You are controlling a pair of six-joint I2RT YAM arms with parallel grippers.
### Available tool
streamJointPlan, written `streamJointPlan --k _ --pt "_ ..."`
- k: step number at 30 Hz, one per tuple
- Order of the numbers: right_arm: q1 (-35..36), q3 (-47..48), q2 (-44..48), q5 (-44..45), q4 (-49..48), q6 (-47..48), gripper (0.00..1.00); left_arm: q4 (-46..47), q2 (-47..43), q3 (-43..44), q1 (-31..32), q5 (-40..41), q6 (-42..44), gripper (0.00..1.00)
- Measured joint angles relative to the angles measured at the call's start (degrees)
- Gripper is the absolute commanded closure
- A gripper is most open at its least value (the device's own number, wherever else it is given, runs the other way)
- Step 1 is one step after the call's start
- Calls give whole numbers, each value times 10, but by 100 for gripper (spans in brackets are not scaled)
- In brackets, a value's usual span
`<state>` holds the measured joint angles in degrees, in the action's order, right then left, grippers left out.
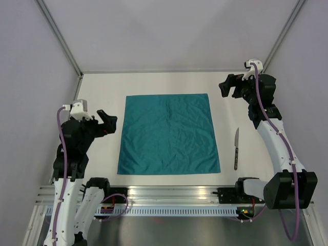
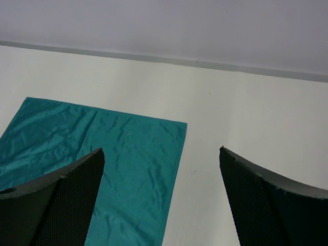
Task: Fold the napkin, place the utensils inside, and roll it up
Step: Fold the napkin
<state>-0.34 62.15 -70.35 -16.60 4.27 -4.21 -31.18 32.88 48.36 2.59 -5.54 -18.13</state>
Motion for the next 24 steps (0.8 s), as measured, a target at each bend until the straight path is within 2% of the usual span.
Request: streamJointPlan --k 11,15,20,24 --pt "0 -3 -13 -22 13 27 2 -1 14 5 0 -1 6 0" --pt "28 -3 -33 -28 26 38 8 -2 37 39 0 -2 7 0" --pt "171 -3 -76 7 42 57 12 -1 77 122 0 -12 6 0" --pt "347 -1 -125 66 39 71 19 1 101 182 0 -20 4 0"
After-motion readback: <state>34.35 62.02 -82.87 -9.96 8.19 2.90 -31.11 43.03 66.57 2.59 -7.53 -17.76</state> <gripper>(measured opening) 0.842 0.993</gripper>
